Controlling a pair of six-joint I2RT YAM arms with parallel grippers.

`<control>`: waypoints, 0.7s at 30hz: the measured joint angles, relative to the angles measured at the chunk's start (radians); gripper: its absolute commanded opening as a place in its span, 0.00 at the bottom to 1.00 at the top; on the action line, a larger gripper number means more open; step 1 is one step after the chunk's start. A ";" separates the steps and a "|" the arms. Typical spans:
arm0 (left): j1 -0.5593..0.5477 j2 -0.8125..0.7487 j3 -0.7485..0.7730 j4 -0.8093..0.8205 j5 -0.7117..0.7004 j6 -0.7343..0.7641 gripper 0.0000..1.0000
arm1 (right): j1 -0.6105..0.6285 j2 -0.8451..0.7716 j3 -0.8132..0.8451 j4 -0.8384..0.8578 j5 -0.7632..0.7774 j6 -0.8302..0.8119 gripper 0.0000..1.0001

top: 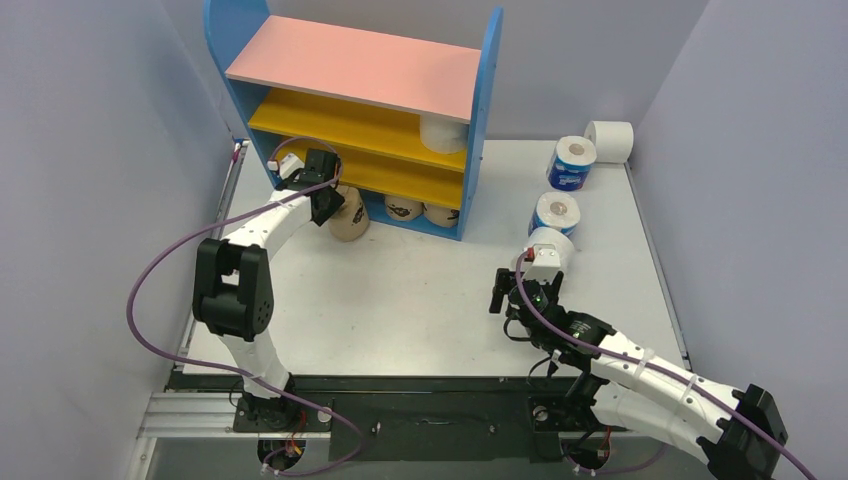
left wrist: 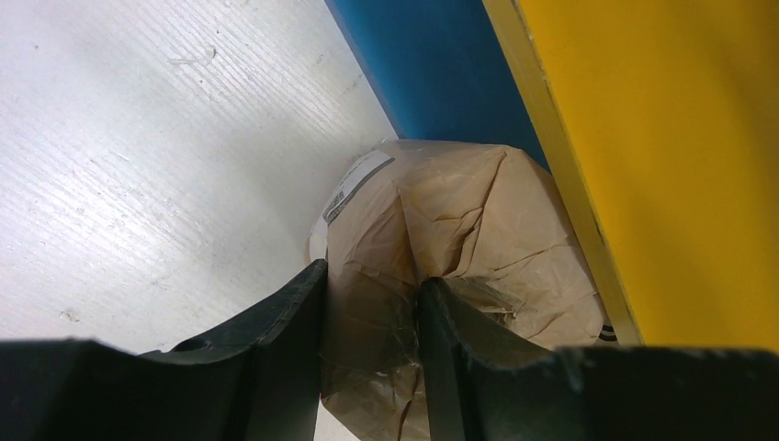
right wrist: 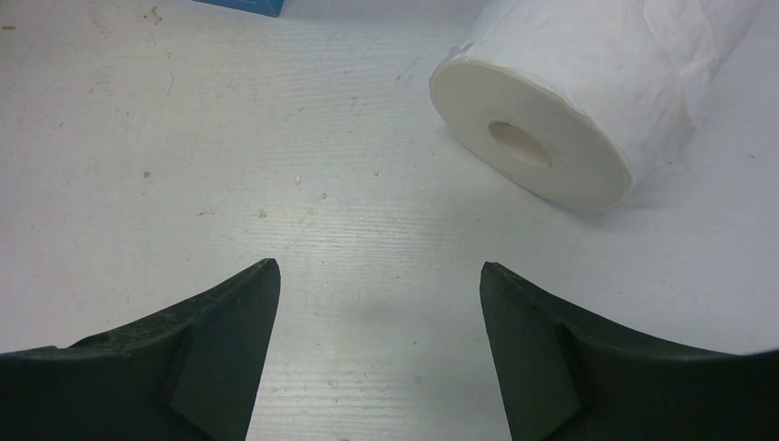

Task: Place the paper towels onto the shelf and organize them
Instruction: Place the paper towel on the shelf.

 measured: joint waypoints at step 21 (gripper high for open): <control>-0.050 0.001 -0.011 0.083 -0.033 -0.003 0.34 | -0.006 0.006 0.000 -0.008 0.007 0.000 0.75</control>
